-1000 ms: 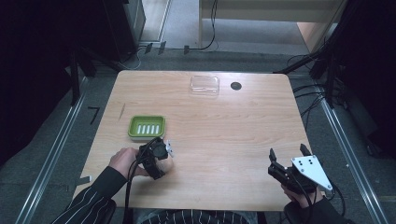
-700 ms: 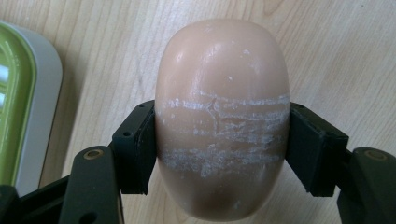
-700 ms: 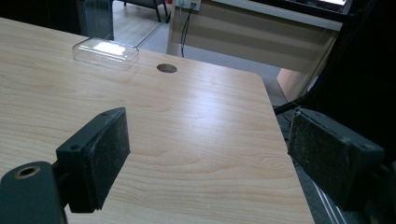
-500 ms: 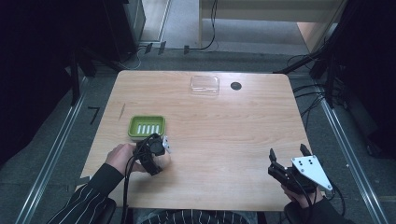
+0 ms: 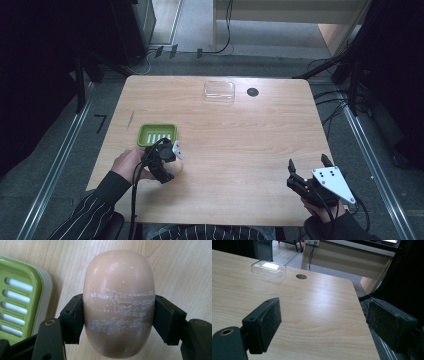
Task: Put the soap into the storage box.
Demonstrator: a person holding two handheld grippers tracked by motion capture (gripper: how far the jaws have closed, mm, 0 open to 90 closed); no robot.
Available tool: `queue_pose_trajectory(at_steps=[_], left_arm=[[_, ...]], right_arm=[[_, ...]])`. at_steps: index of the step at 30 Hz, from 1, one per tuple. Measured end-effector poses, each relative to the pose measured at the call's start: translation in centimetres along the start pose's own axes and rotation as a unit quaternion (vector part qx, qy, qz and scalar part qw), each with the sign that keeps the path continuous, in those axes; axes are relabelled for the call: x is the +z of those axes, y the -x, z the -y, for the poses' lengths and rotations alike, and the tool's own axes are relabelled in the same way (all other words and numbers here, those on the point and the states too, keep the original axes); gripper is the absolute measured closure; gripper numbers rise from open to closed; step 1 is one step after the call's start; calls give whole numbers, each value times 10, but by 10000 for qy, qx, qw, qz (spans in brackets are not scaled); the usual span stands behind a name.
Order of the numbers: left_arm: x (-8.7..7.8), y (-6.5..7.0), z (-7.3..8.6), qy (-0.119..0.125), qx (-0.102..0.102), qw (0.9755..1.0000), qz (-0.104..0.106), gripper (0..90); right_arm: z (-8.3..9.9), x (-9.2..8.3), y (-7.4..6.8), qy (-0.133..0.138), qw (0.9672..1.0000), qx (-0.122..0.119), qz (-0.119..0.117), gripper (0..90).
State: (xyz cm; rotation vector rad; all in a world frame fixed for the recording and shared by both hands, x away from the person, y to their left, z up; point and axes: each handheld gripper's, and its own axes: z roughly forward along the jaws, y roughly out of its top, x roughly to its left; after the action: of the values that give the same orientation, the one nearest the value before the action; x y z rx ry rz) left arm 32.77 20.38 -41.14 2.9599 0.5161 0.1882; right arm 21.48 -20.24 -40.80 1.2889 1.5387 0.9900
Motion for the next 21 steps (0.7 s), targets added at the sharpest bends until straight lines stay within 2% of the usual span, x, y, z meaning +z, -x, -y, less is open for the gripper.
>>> queue_pose_trajectory(at_steps=[16, 21], left_arm=[[-11, -16, -1, 101, -7, 9999, -89, 337], [-15, -24, 0, 199, -82, 9997, -118, 338]], right_arm=[[0, 0, 0, 4, 10000, -4, -8, 136], [0, 0, 0, 2, 10000, 2, -5, 136]])
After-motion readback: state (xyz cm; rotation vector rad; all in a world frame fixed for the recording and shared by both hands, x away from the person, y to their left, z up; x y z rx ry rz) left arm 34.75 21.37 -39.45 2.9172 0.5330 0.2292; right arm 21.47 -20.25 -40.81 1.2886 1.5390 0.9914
